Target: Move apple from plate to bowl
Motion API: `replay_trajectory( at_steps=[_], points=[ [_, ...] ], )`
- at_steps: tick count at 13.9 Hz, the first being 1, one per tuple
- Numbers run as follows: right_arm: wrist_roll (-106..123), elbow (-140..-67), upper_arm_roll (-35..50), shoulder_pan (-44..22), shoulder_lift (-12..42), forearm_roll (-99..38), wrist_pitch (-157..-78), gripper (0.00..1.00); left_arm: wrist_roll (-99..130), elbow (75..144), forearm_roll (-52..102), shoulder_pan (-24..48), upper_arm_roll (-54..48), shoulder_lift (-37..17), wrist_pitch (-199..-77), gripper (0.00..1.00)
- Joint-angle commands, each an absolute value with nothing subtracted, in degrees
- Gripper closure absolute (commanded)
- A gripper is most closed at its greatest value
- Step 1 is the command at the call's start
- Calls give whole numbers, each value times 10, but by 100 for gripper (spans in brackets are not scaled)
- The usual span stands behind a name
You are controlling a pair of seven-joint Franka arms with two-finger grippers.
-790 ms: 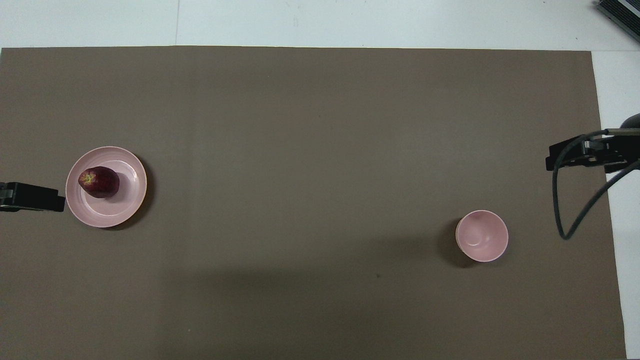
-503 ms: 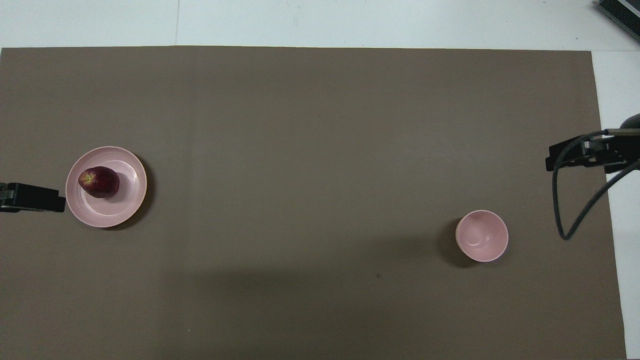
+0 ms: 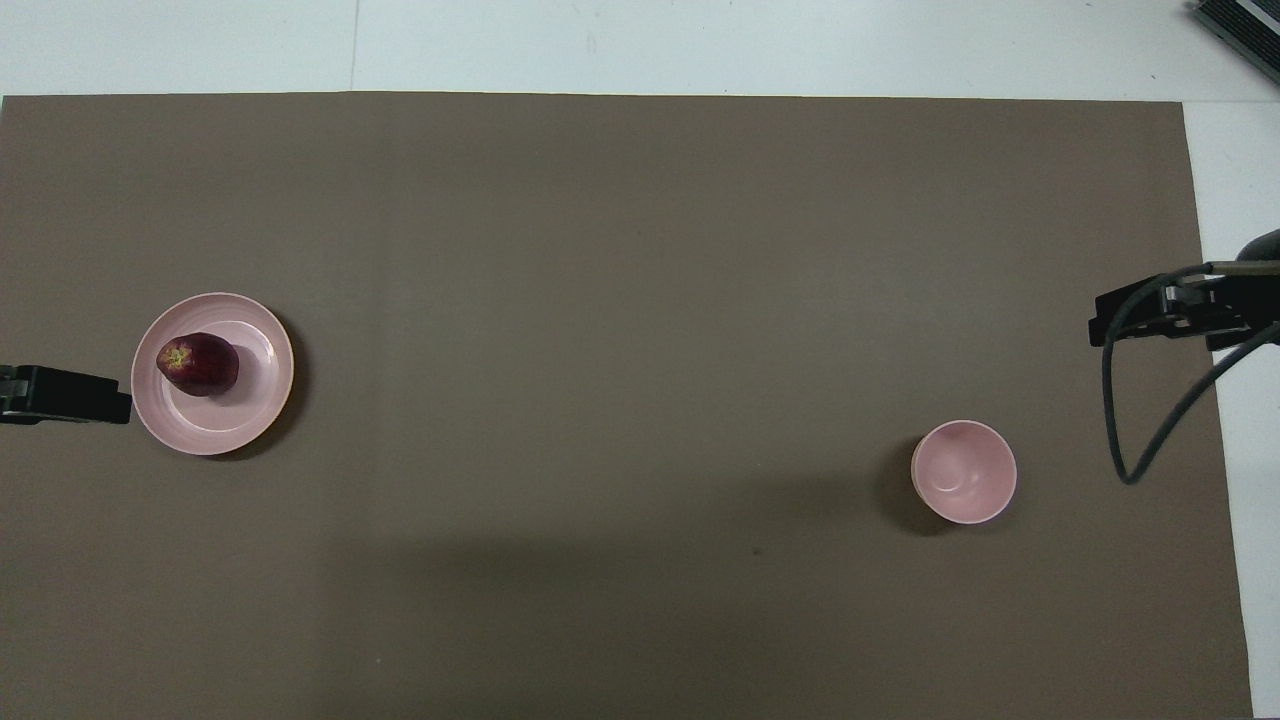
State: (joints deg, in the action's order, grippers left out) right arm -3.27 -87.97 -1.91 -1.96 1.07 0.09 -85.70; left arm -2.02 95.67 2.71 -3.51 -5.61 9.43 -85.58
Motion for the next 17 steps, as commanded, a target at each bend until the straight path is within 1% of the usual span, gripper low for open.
replay_trajectory(
  at_steps=[1,3,7,11,15,17],
  points=[
    [-45,-920,-15,-19,-18,-7,-880,0,-21,985,32,-40,-54,103,-902,0],
    [-46,-942,-11,-22,-32,-8,-888,0,-24,995,32,-66,-54,98,-957,0],
    [-66,-954,3,-24,-33,-21,-898,0,-24,1001,31,-83,-54,46,-993,0],
    [-91,-954,9,-44,-19,-21,-911,0,-25,1077,30,-112,-54,11,-1127,0],
    [-117,-943,9,-64,7,-25,-925,0,-15,1129,30,-129,-54,-29,-1159,0],
    [-146,-944,9,-76,20,-37,-939,0,1,1162,31,-129,-54,-57,-1239,0]
  ],
)
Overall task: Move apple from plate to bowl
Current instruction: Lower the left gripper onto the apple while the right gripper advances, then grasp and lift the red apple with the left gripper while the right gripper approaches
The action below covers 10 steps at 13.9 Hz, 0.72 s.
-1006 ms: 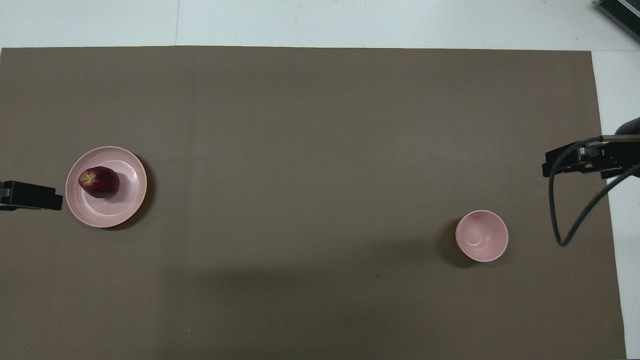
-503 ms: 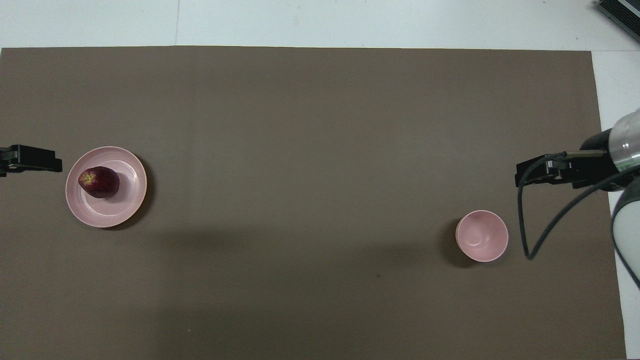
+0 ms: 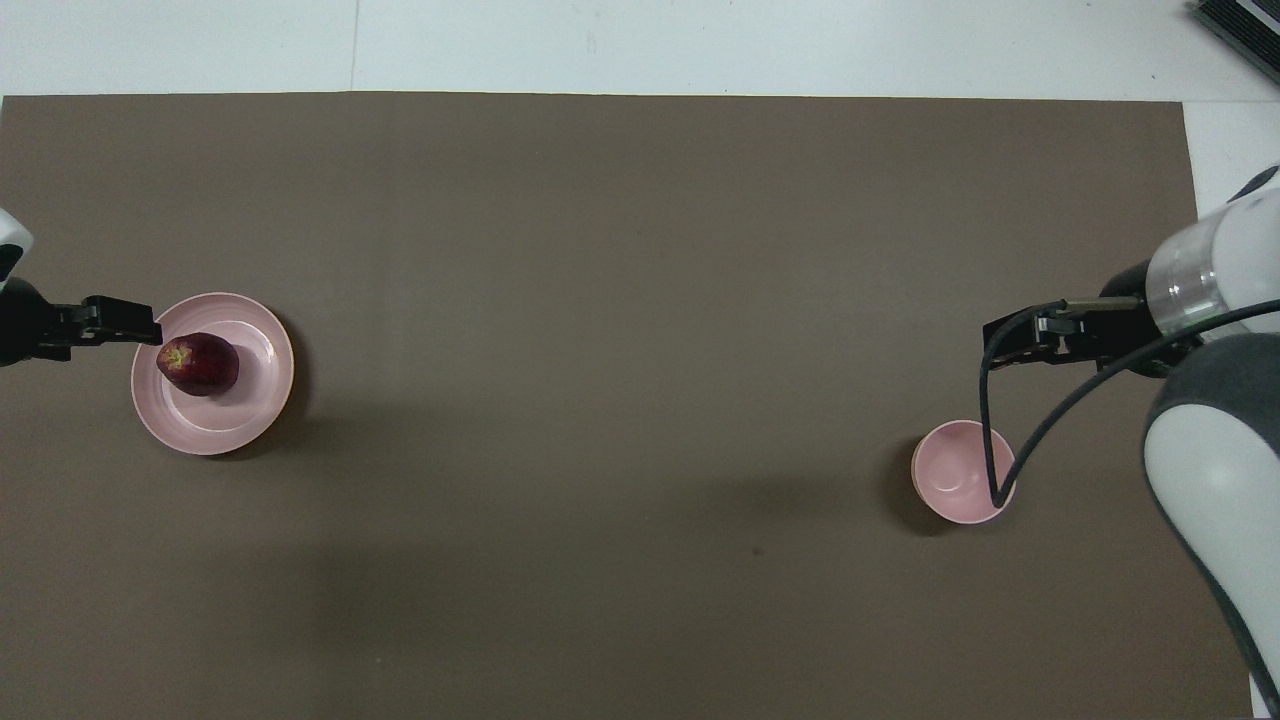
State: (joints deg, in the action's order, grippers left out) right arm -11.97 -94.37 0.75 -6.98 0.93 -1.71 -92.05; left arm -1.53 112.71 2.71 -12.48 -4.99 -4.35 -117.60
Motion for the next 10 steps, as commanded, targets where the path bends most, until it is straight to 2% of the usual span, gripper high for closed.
replay_trajectory(
  at_steps=[1,5,10],
  points=[
    [-155,-945,9,-79,28,-50,-944,0,0,1174,31,-130,-54,-69,-1280,0],
    [-210,-949,10,-98,61,-63,-967,0,-5,1186,31,-131,-54,-108,-1338,0],
    [-322,-954,10,-113,98,-181,-996,0,-8,1229,30,-129,-54,-91,-1343,0]
  ],
)
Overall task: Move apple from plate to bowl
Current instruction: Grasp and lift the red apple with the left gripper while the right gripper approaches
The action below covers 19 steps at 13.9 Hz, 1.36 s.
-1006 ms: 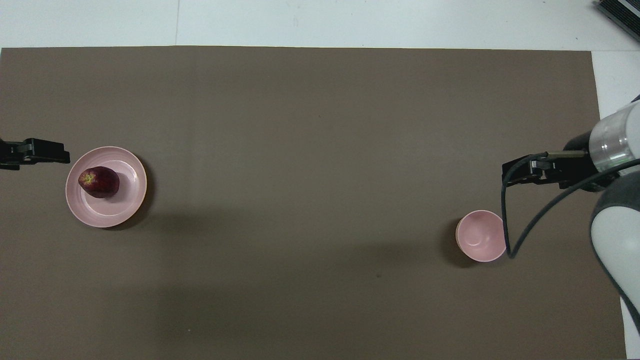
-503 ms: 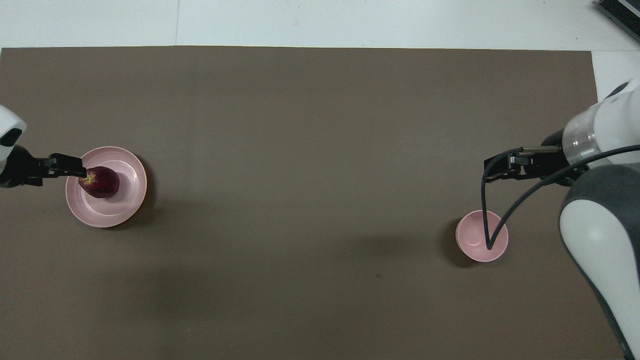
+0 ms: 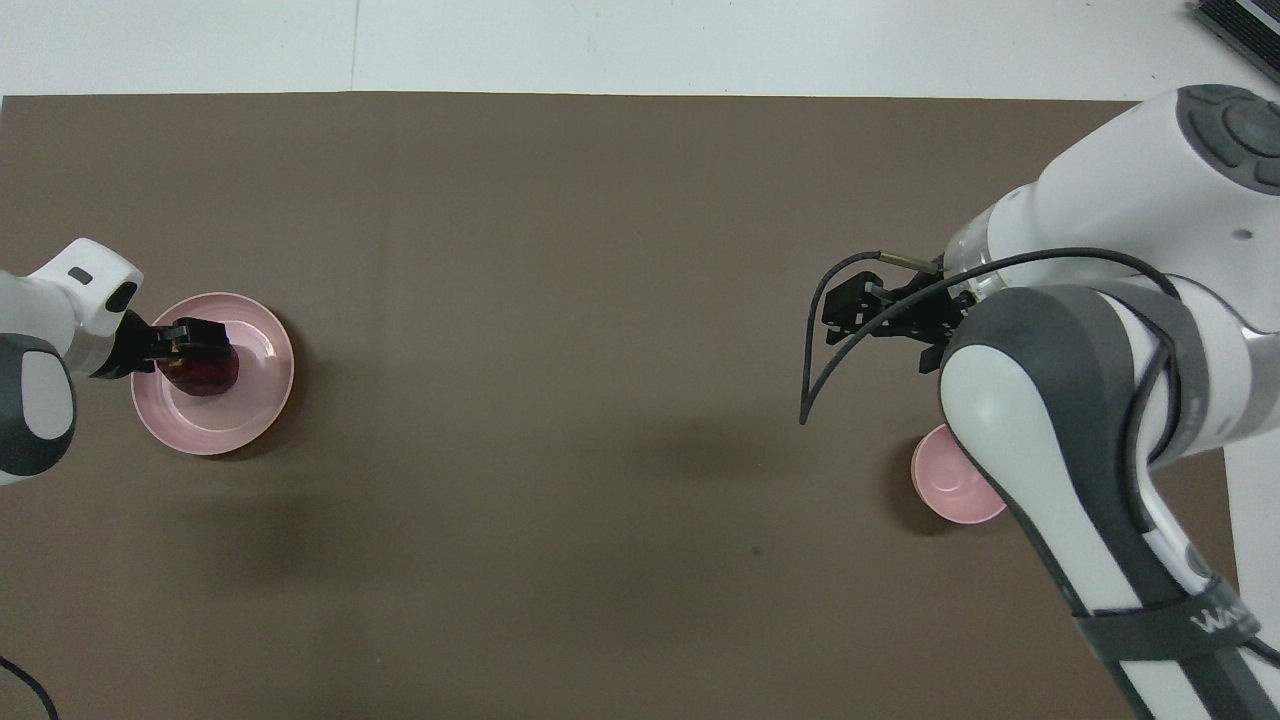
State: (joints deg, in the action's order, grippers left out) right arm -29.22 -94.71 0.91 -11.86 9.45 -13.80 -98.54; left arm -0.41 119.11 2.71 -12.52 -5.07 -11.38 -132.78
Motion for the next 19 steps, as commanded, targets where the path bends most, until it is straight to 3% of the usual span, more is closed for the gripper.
replay_trajectory(
  at_steps=[1,2,3,4,9,16,19],
  points=[
    [-346,-965,10,-113,98,-206,-1005,0,-8,1232,30,-130,-54,-89,-1345,0],
    [-368,-974,11,-114,98,-232,-1019,0,-4,1232,30,-128,-54,-89,-1349,0],
    [-389,-983,11,-121,98,-256,-1028,0,1,1231,30,-124,-54,-89,-1347,22],
    [-418,-987,11,-132,98,-272,-1038,0,9,1230,31,-122,-54,-89,-1341,99],
    [-548,-988,12,-144,115,-382,-1060,0,25,1201,24,-109,-54,-97,-1310,100],
    [-759,-988,12,-185,121,-482,-1103,0,-49,1047,26,-102,-74,-70,-1120,100],
    [-855,-991,12,-206,119,-520,-1133,0,-50,1017,130,-102,-85,-65,-1055,100]
  ],
)
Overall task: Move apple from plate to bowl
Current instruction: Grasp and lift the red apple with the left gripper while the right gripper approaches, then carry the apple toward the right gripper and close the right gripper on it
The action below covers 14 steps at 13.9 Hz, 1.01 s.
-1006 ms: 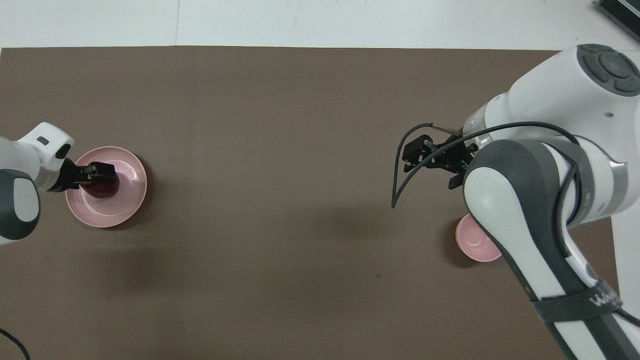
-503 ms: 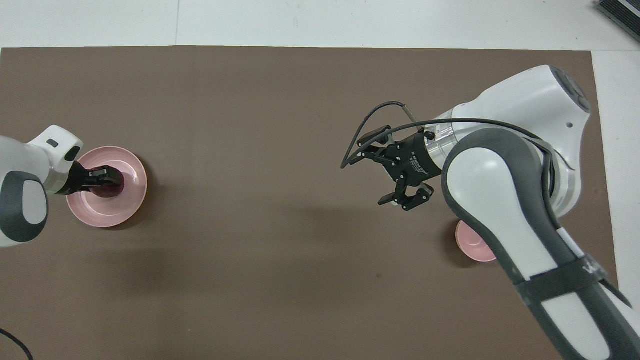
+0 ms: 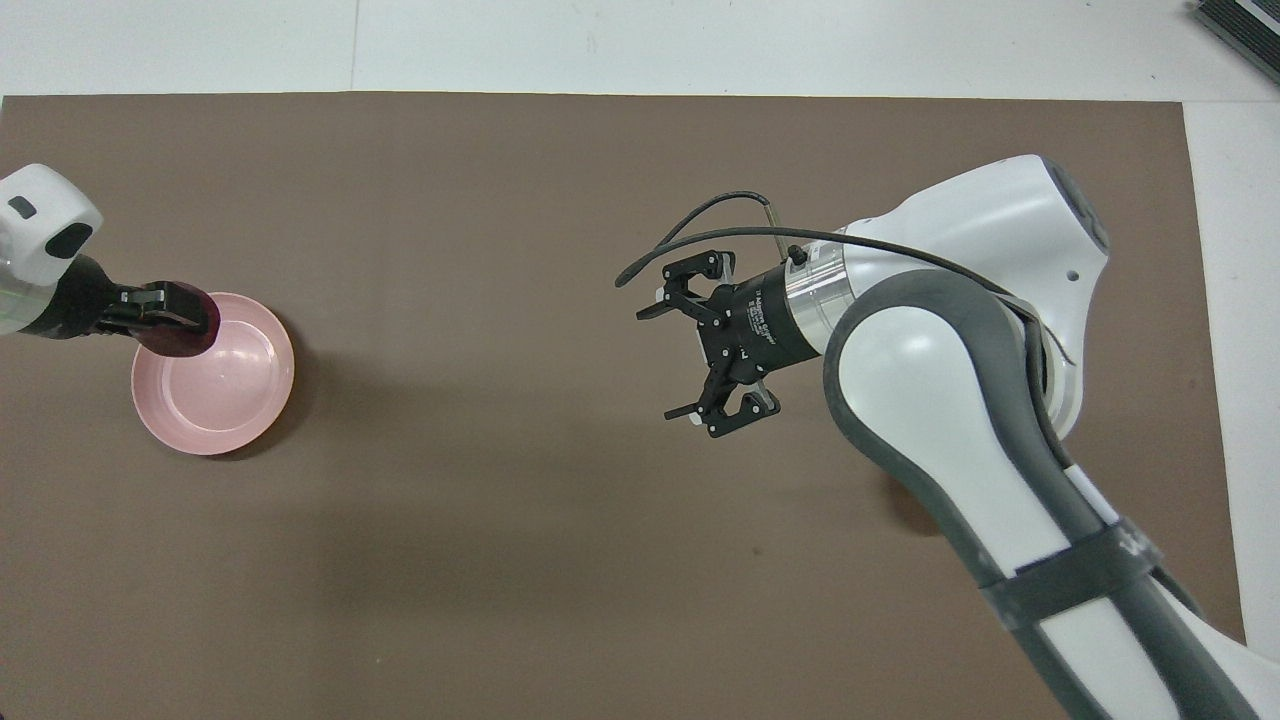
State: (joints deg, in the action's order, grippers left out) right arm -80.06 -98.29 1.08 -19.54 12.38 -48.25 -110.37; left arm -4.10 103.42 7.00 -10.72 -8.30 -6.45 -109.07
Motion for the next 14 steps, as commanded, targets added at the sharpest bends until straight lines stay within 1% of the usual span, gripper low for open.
replay_trajectory(
  at_steps=[1,3,6,8,11,14],
  points=[
    [-886,-992,12,-226,118,-527,-1160,0,-50,1018,169,-101,-86,-59,-1045,100],
    [-915,-992,12,-252,118,-531,-1197,0,-50,1018,222,-101,-104,-44,-1031,100],
    [-909,-994,12,-264,116,-572,-1220,0,-50,1019,304,-101,-127,-27,-1012,100],
    [-906,-1015,12,-289,106,-572,-1252,0,-51,1023,357,-101,-133,-16,-984,100],
    [-859,-1017,12,-313,112,-573,-1261,0,-56,1025,430,-101,-135,-8,-941,100],
    [-860,-1015,12,-322,113,-577,-1290,0,-62,1039,472,-100,-155,9,-943,100]
  ],
)
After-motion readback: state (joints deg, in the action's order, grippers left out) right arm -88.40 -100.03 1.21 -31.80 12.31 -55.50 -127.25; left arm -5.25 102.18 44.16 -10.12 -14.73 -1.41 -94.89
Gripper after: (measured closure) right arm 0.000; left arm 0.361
